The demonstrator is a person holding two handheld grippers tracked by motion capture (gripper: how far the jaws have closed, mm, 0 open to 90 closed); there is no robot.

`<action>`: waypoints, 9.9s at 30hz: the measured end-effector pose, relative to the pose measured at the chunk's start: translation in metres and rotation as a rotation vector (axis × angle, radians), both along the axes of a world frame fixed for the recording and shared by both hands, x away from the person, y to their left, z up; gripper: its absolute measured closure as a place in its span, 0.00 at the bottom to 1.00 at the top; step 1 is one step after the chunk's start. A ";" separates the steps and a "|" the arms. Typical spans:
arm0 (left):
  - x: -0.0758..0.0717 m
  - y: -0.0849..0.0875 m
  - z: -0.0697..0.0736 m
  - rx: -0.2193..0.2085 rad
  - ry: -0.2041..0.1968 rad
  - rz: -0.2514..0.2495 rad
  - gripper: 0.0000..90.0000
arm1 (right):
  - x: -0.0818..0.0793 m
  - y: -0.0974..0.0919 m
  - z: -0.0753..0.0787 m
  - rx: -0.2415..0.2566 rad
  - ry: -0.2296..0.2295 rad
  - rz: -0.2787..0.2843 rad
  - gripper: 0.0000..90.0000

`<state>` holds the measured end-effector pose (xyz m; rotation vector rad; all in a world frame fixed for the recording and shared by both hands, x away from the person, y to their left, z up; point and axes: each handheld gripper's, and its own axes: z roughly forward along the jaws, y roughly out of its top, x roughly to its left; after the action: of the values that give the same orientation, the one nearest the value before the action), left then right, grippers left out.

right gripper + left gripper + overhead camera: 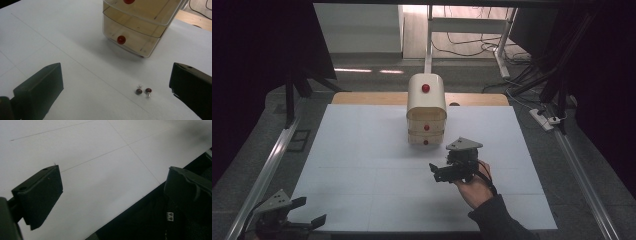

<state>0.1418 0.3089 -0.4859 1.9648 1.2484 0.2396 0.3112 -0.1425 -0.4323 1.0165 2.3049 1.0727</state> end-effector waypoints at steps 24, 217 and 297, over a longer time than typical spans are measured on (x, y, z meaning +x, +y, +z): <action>0.000 0.000 0.000 -0.003 0.001 0.001 0.03 | 0.028 0.035 -0.003 -0.007 -0.045 -0.042 0.00; 0.002 0.000 -0.001 -0.009 0.015 -0.016 0.04 | 0.073 0.046 0.045 -0.101 0.153 0.243 0.41; 0.003 0.001 0.000 -0.017 -0.009 -0.045 0.01 | -0.011 -0.043 -0.010 0.031 0.112 0.101 0.01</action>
<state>0.1445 0.3097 -0.4859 1.9729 1.1946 0.2143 0.3004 -0.1856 -0.4418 1.0054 2.4593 1.1205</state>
